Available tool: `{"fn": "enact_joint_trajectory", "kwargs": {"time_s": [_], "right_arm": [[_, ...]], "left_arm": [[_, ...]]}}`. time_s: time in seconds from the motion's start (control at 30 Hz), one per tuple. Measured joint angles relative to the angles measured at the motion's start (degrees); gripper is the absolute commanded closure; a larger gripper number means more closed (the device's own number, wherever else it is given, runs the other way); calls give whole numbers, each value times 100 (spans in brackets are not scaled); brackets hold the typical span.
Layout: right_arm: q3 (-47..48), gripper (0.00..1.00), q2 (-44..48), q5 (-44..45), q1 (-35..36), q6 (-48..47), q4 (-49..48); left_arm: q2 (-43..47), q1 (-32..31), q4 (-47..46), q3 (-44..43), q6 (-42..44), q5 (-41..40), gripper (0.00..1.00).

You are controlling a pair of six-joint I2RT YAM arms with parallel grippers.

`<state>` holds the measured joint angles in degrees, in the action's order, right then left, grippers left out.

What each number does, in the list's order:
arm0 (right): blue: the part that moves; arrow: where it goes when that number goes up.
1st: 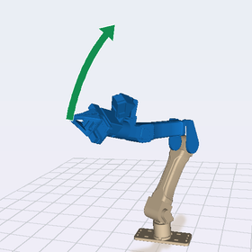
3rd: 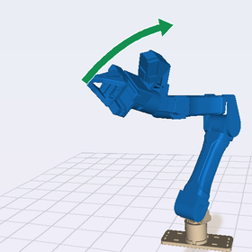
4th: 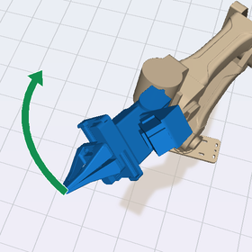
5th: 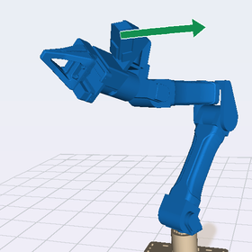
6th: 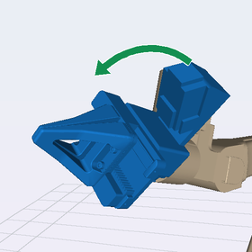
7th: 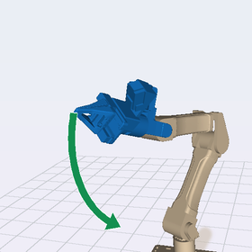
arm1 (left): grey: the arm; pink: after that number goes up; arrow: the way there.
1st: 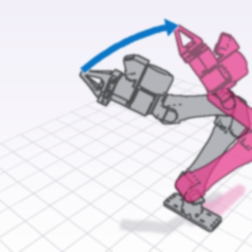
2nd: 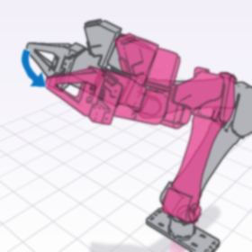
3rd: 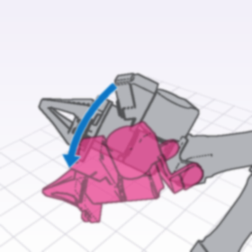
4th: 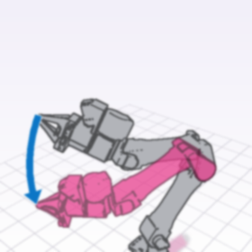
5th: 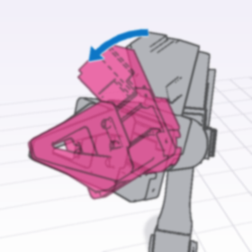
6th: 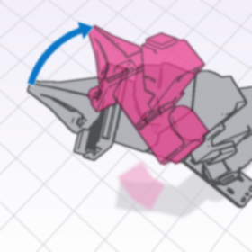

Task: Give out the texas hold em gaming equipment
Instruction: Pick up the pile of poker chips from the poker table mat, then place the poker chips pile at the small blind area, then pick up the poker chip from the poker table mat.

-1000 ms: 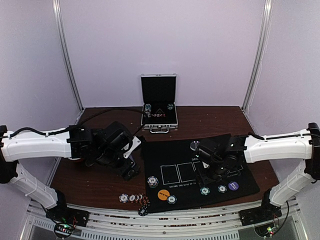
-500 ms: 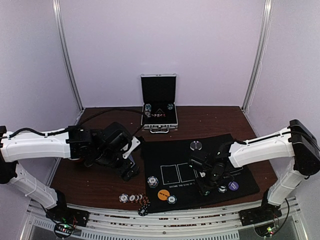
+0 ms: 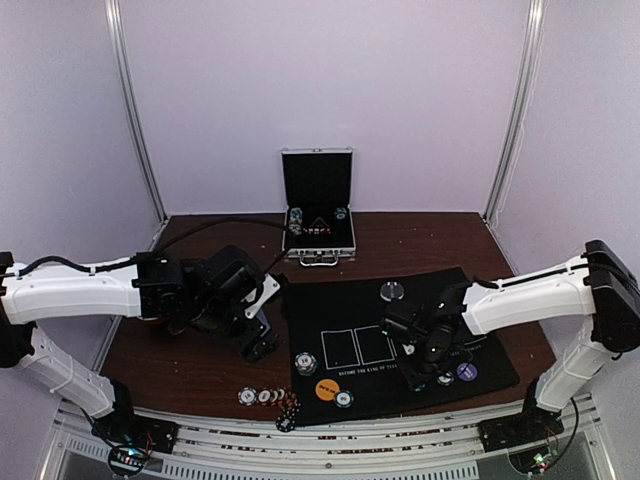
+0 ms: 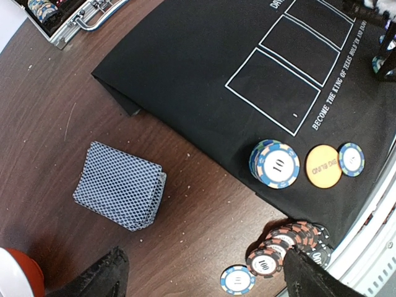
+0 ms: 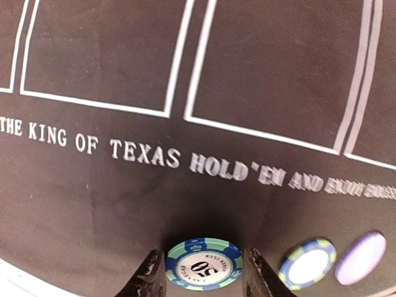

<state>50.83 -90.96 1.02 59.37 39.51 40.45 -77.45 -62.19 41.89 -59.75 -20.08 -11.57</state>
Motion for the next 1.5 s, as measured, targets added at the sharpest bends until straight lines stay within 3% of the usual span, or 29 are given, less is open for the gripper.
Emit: {"fn": "enact_joint_trajectory", "kwargs": {"time_s": [0.37,0.6,0.8,1.1,1.3,1.5], "right_arm": [[-304,63,1021,310,-573,245,435],[-717,63,1064,345,-848,243,435],[-824,58,1060,326,-940,219,374],[-579,41,1147,289,-1056,109,356],[-874,42,1683,402,-1749,81,238],[-1252,47,1598,407,-2260,-46,68]], "left_arm": [[0,2,22,44,0,-2,11],[0,2,24,157,-7,0,11],[2,2,22,214,-24,26,11],[2,2,26,310,-66,101,11],[2,2,26,323,-66,118,11],[2,2,26,356,-66,125,11]]}}
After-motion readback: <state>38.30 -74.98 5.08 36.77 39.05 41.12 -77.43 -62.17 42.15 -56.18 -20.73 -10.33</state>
